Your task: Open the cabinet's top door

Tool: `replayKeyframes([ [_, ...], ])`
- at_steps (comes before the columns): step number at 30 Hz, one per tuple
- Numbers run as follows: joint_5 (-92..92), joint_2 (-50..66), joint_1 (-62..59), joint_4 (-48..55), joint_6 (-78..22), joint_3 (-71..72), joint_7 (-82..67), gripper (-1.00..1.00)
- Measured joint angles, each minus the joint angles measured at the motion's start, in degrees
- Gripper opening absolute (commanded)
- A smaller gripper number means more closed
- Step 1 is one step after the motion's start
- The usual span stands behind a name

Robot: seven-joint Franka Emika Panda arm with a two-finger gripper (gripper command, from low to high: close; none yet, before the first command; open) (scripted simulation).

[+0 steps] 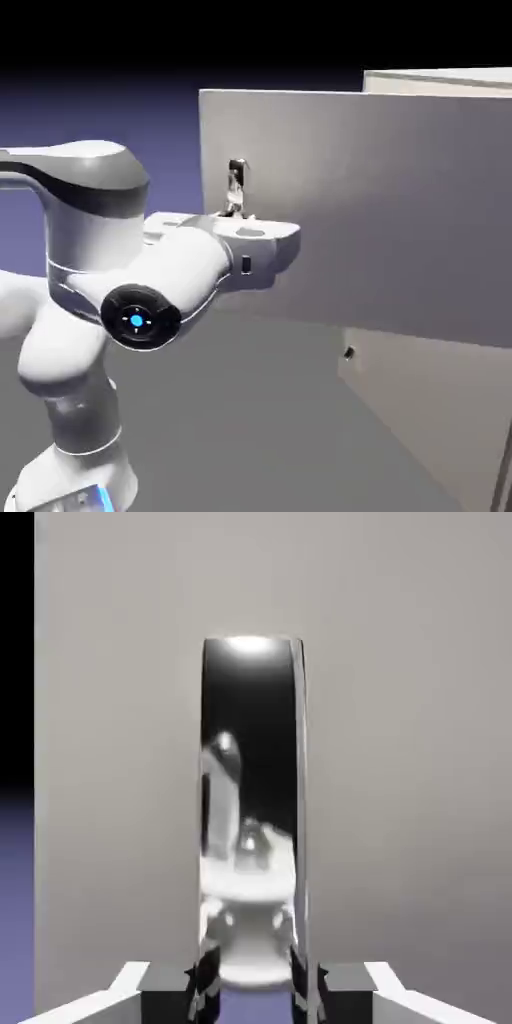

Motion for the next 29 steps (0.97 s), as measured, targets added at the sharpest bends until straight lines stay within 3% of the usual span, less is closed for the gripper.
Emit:
replayKeyframes([
  [13, -12.3, 7.7, 25.1, 26.7, -21.9, -23.6, -0.4, -1.00],
  [28, -18.8, 1.6, 54.8, 57.5, -40.9, -39.9, 6.8, -1.00],
  [29, -18.9, 1.2, 55.8, 58.7, -41.6, -40.3, 7.2, 1.00],
])
